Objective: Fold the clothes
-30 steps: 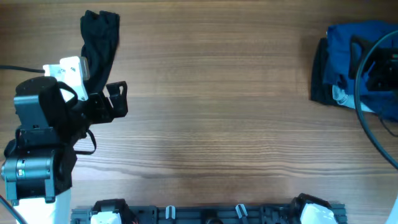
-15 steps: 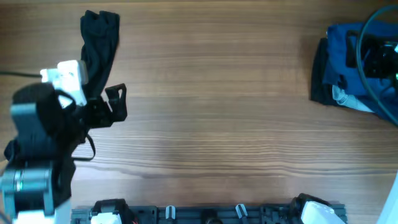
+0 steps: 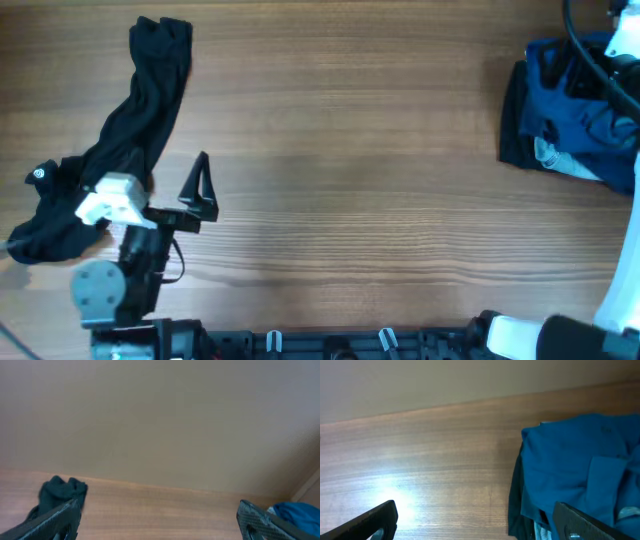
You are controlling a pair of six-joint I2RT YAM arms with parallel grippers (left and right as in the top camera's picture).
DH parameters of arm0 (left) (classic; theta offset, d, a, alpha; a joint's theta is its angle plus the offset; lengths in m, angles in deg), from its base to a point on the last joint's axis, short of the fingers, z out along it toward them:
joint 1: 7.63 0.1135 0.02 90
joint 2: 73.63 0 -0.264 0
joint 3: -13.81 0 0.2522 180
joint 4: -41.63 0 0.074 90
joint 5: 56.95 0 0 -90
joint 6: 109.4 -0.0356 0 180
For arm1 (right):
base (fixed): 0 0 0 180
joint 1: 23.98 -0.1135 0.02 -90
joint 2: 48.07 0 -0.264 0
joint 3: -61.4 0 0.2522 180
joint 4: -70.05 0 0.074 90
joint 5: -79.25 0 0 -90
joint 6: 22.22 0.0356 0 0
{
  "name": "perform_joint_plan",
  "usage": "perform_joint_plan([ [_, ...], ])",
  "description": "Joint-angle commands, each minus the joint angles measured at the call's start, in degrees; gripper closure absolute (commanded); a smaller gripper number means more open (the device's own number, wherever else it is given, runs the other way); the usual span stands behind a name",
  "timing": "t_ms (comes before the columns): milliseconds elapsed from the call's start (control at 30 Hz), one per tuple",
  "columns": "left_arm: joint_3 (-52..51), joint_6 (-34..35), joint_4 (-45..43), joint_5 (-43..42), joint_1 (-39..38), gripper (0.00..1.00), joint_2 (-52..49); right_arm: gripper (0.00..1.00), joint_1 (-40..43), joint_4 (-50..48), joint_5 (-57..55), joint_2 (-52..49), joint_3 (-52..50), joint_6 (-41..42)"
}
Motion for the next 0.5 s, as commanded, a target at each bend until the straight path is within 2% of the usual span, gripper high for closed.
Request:
perform_joint_plan([
  [0, -8.0, 1.4, -6.0, -0.7, -0.1, 0.00, 3.6, 0.00, 0.1, -0.2, -0.7, -3.7, 0.2, 0.8],
  [467, -18.4, 1.4, -5.3, 0.2, -0.1, 0.00, 14.2, 0.00, 0.1, -0.2, -0.8, -11.7, 0.2, 0.9],
])
